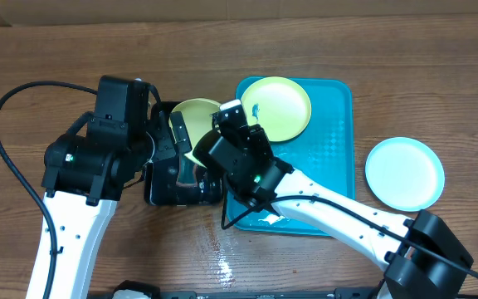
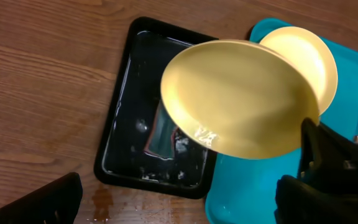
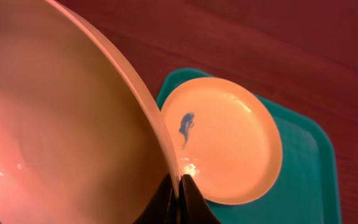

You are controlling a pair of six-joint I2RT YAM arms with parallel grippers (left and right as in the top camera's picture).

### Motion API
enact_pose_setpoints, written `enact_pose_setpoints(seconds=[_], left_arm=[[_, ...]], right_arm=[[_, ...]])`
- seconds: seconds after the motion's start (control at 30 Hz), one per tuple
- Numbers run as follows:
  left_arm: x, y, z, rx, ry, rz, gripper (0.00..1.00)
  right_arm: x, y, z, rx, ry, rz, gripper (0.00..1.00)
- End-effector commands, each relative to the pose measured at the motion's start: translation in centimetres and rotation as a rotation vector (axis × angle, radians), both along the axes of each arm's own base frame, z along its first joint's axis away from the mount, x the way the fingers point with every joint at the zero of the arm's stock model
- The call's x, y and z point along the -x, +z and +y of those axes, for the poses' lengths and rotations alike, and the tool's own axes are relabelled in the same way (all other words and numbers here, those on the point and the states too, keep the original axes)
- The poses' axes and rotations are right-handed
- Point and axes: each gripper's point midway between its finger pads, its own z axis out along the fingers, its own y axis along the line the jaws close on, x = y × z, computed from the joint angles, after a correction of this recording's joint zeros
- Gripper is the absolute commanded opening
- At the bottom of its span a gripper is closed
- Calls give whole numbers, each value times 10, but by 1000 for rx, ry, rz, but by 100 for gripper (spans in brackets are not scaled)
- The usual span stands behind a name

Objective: Clean dirty plates on tray and stack at the side
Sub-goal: 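Lift and tilt the lower yellow plate over the black tray, right gripper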

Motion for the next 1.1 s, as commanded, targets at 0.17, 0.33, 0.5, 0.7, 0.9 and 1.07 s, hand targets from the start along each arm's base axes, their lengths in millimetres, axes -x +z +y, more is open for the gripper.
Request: enact_pose_setpoints(seconds=[0.17, 0.33, 0.5, 0.7, 0.9, 1.07], left_arm=[[0, 10, 0, 7, -10, -27, 100], [0, 10, 0, 7, -10, -27, 100], [0, 10, 0, 7, -10, -27, 100], [0, 10, 0, 7, -10, -27, 100], [0, 10, 0, 7, -10, -27, 100], [0, 10, 0, 7, -10, -27, 100]], right_arm=[[8, 92, -7, 30, -26, -251, 4], [12, 103, -1, 70, -6, -298, 4], [13, 107, 0, 86, -10, -318, 4], [13, 109, -2, 87, -19, -325, 4], [13, 109, -2, 87, -19, -324, 4], [13, 109, -2, 87, -19, -325, 4]])
